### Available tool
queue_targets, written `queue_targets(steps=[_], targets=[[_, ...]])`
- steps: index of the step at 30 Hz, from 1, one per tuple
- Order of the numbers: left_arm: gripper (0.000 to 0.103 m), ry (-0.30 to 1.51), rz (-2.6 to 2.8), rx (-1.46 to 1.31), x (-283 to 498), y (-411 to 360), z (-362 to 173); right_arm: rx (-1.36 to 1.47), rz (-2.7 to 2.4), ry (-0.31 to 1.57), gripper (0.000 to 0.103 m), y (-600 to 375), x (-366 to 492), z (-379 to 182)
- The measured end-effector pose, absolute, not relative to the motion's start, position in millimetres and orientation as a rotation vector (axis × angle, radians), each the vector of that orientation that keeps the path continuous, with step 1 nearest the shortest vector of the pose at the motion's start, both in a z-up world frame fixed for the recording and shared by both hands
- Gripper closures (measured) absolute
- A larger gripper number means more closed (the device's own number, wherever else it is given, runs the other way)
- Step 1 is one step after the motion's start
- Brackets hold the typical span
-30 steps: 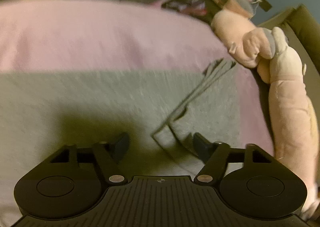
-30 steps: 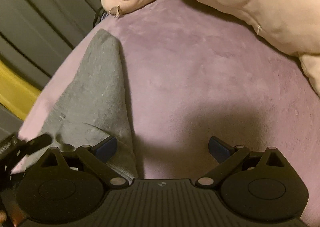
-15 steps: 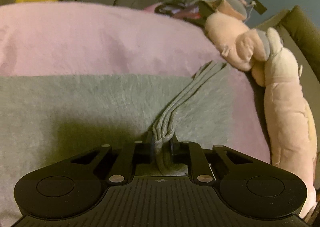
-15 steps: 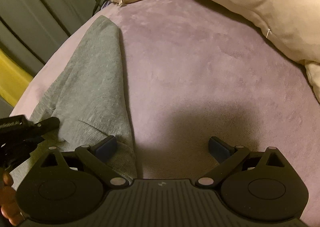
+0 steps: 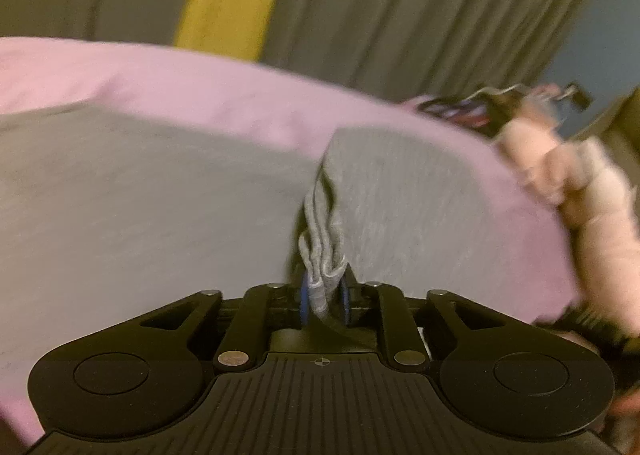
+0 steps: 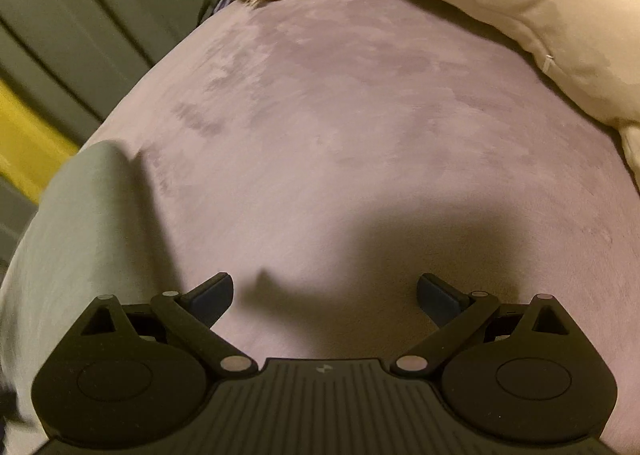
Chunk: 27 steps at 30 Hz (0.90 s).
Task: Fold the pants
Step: 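Hold the folded edge with left gripper while right gripper grasps the hem edge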
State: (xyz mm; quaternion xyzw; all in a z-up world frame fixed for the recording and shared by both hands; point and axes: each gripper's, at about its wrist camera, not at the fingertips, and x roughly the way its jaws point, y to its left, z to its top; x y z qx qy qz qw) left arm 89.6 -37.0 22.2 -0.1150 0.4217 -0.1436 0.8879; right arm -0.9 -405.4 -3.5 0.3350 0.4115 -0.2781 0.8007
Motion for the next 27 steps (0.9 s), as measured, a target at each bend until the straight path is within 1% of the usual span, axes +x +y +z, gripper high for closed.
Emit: queue_targets(steps=[1, 3, 4, 5, 6, 7, 9, 12, 15, 17, 19, 21, 22, 23, 24, 25, 27], targets=[[0.078, 0.882, -0.269, -0.228, 85.1, -26.2, 16.2, 0.705, -0.576, 0.895, 0.004, -402.0, 3.7, -3.8], [0.076, 0.873, -0.233, -0.268, 82.0, -9.7, 9.5, 0.672, -0.530, 0.910, 0.004, -396.4, 10.2, -2.5], [0.066, 0.858, -0.230, -0.302, 83.5, -4.4, 8.6, 0.658, -0.494, 0.910, 0.004, -392.5, 13.2, -1.3], [0.058, 0.841, -0.236, -0.328, 86.1, -0.5, 8.3, 0.644, -0.448, 0.900, 0.004, -388.6, 14.4, 1.0], [0.043, 0.829, -0.254, -0.344, 89.0, 0.3, 8.7, 0.633, -0.414, 0.886, 0.004, -384.5, 13.6, 4.2], [0.038, 0.818, -0.274, -0.355, 93.8, -0.6, 8.4, 0.626, -0.385, 0.869, 0.004, -381.4, 11.2, 7.2], [0.038, 0.827, -0.286, -0.370, 101.7, -2.8, 6.2, 0.651, -0.325, 0.816, 0.004, -376.7, 3.3, 14.9], [0.038, 0.872, -0.336, -0.407, 117.1, -10.1, -3.8, 0.796, -0.215, 0.793, 0.004, -371.4, -10.2, 16.7], [0.040, 0.935, -0.387, -0.483, 130.1, -12.7, -18.4, 0.899, -0.062, 0.841, 0.004, -353.6, -13.7, 11.5], [0.044, 0.961, -0.387, -0.523, 138.0, -13.2, -26.2, 0.935, 0.020, 0.854, 0.004, -338.8, -10.0, 9.6], [0.057, 0.986, -0.369, -0.532, 140.4, -13.2, -33.0, 0.975, 0.059, 0.862, 0.004, -329.1, -4.2, 7.0], [0.061, 0.998, -0.375, -0.509, 143.7, -15.2, -37.1, 1.018, 0.083, 0.881, 0.006, -319.9, 2.6, 0.5], [0.065, 0.999, -0.376, -0.499, 143.4, -14.9, -37.8, 1.041, 0.091, 0.882, 0.011, -316.6, 6.0, -3.8], [0.067, 0.998, -0.379, -0.500, 142.5, -13.7, -38.1, 1.061, 0.091, 0.879, 0.014, -314.3, 9.9, -8.2], [0.072, 0.995, -0.379, -0.504, 143.3, -11.5, -39.5, 1.073, 0.082, 0.874, 0.021, -311.9, 13.8, -11.2], [0.080, 0.992, -0.376, -0.509, 142.0, -9.9, -40.2, 1.079, 0.064, 0.858, 0.027, -310.4, 16.7, -13.7], [0.086, 0.984, -0.371, -0.537, 139.4, -4.9, -41.5, 1.059, -0.014, 0.819, 0.032, -308.5, 18.3, -17.0]])
